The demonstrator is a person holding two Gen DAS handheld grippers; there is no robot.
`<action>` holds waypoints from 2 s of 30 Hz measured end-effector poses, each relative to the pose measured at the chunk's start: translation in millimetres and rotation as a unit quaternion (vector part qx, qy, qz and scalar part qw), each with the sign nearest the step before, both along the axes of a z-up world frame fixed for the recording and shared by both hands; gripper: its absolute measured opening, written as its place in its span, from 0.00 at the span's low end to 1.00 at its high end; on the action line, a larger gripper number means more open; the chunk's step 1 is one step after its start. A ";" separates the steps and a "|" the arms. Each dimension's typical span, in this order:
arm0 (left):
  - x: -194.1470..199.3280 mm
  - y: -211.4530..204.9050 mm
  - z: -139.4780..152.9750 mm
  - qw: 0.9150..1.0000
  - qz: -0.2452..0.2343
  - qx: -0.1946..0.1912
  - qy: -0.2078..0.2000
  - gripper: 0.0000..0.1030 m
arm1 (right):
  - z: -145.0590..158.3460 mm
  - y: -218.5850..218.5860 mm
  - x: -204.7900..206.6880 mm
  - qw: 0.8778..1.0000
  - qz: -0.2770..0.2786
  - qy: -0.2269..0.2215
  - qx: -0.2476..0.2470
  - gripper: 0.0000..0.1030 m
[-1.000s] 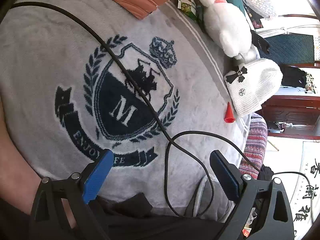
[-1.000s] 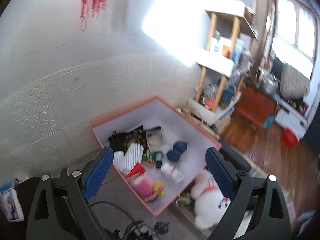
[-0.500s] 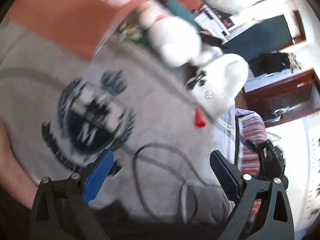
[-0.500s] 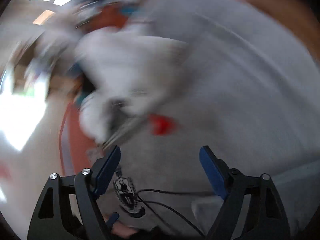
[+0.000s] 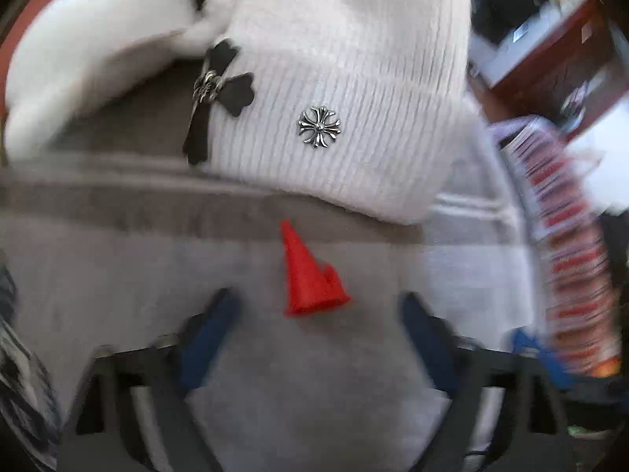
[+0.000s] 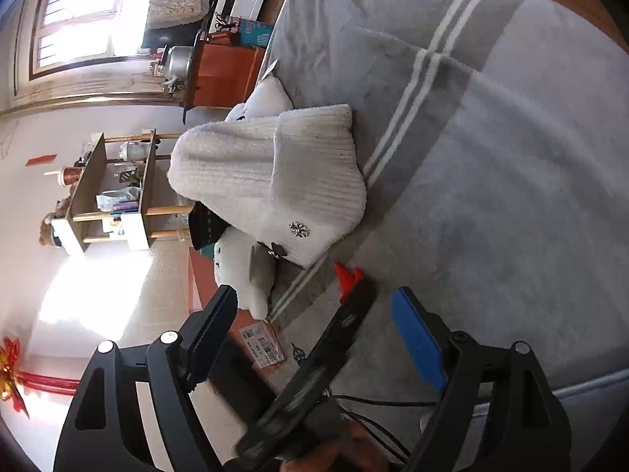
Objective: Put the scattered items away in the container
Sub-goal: 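Grasp the second red cone with the left gripper and drop it into the box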
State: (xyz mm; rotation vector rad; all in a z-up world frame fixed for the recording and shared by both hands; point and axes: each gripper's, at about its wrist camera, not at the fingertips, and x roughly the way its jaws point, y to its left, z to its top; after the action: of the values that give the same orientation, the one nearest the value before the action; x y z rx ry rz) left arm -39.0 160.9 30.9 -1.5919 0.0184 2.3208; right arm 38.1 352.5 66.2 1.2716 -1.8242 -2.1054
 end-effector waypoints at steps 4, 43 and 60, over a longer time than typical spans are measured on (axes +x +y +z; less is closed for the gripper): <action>-1.2 -17.6 3.7 1.000 -0.007 0.014 -0.012 0.30 | 2.9 2.3 -2.5 1.000 -0.002 0.009 0.003 0.80; 30.2 -262.3 139.1 0.957 0.247 0.073 0.130 0.87 | -18.6 -17.5 6.8 0.999 0.018 -0.033 0.027 0.80; -31.1 -122.2 83.4 0.974 0.103 -0.120 0.162 0.87 | -10.0 -39.6 -11.0 0.998 0.055 0.006 -0.027 0.80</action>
State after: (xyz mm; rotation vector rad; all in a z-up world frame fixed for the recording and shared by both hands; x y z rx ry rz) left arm -70.0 38.7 114.3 -1.3503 0.2288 2.8115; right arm 27.1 313.0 56.2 1.3123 -1.7513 -1.9891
